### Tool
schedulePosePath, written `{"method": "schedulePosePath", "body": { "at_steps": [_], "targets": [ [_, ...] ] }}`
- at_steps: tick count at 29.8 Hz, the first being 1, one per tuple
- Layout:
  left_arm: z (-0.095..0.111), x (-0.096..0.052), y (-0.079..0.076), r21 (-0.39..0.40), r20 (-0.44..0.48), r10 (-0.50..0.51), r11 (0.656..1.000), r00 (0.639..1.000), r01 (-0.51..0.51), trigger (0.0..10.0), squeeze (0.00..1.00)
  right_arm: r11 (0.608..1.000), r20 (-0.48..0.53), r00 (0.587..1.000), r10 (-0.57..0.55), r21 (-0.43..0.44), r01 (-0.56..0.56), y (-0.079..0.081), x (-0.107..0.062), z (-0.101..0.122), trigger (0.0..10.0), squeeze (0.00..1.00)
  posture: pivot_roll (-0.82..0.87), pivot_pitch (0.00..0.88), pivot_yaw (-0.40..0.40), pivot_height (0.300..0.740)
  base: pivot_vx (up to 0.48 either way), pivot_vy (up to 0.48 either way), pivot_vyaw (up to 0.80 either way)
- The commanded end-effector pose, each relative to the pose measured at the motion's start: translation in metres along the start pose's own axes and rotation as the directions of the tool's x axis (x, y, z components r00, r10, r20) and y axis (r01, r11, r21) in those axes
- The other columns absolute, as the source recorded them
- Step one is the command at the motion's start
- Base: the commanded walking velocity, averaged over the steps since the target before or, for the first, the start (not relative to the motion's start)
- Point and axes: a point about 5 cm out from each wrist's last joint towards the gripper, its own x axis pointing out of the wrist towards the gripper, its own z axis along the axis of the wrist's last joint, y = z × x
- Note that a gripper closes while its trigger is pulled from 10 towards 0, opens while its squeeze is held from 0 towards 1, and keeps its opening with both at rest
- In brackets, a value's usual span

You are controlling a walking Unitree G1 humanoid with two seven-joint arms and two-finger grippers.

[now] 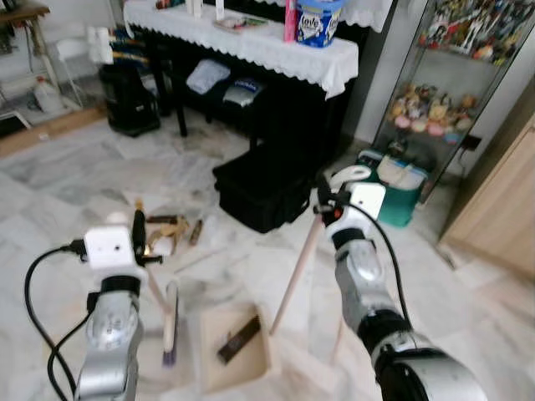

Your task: Sweep floor

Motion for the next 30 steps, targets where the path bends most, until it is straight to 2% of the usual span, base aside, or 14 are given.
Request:
{"method": "schedulePosePath", "body": {
  "at_steps": [1,5,7,10,14,17,20,24,30],
  "targets": [
    [0.007,0.007,-0.005,-0.002,0.03,-0.038,0.999,0.999,0.038,10.0,0.0,1.0,0.061,0.998,-0.022,0.012,0.022,-0.001,0.004,0.01,10.0,0.0,0.18,0.0,0.029,0.74,0.0,0.0,0.0],
    [0.002,0.008,-0.002,-0.006,0.023,-0.012,1.0,1.0,0.012,10.0,0.0,1.0,0.066,0.998,-0.019,-0.012,0.02,0.001,0.002,0.009,10.0,0.0,0.16,0.0,0.003,0.74,0.0,0.0,0.0],
    [0.002,0.011,0.004,-0.02,0.028,0.03,0.999,0.999,-0.029,10.0,0.0,1.0,0.073,0.997,0.0,-0.014,0.001,0.006,0.006,0.013,10.0,0.0,0.13,0.0,-0.013,0.74,0.0,0.0,0.0],
    [-0.003,0.012,0.003,-0.017,0.019,0.051,0.999,0.998,-0.051,10.0,0.0,0.999,0.07,0.997,0.023,-0.026,-0.021,0.007,0.01,0.016,10.0,0.0,0.13,0.0,-0.023,0.74,0.0,0.0,0.0],
    [0.002,0.013,-0.006,-0.036,0.031,0.019,0.999,0.999,-0.018,10.0,0.0,0.999,0.085,0.996,0.017,-0.036,-0.014,0.002,0.012,0.021,10.0,0.0,0.13,0.0,-0.002,0.74,0.0,0.0,0.0],
    [0.002,0.018,-0.018,-0.044,0.021,-0.053,0.998,0.998,0.054,10.0,0.0,0.997,0.104,0.994,-0.044,-0.058,0.05,-0.009,0.011,0.024,10.0,0.0,0.09,0.0,0.06,0.74,0.0,0.0,0.0],
    [0.003,0.021,-0.021,-0.058,0.023,-0.07,0.996,0.997,0.071,10.0,0.0,0.995,0.129,0.989,-0.072,-0.053,0.079,-0.013,0.009,0.028,10.0,0.0,0.07,0.0,0.069,0.74,0.0,0.0,0.0],
    [0.006,0.028,-0.022,-0.056,0.038,-0.071,0.996,0.997,0.073,10.0,0.0,0.991,0.156,0.981,-0.113,-0.05,0.123,-0.02,0.005,0.03,10.0,0.0,0.06,0.0,0.075,0.74,0.0,0.0,0.73],
    [0.001,0.024,-0.018,-0.059,0.033,-0.051,0.997,0.998,0.053,10.0,0.0,0.99,0.131,0.985,-0.114,-0.07,0.124,-0.024,-0.001,0.022,10.0,0.0,0.06,0.0,0.067,0.74,0.0,0.0,0.8]
  ]
}}
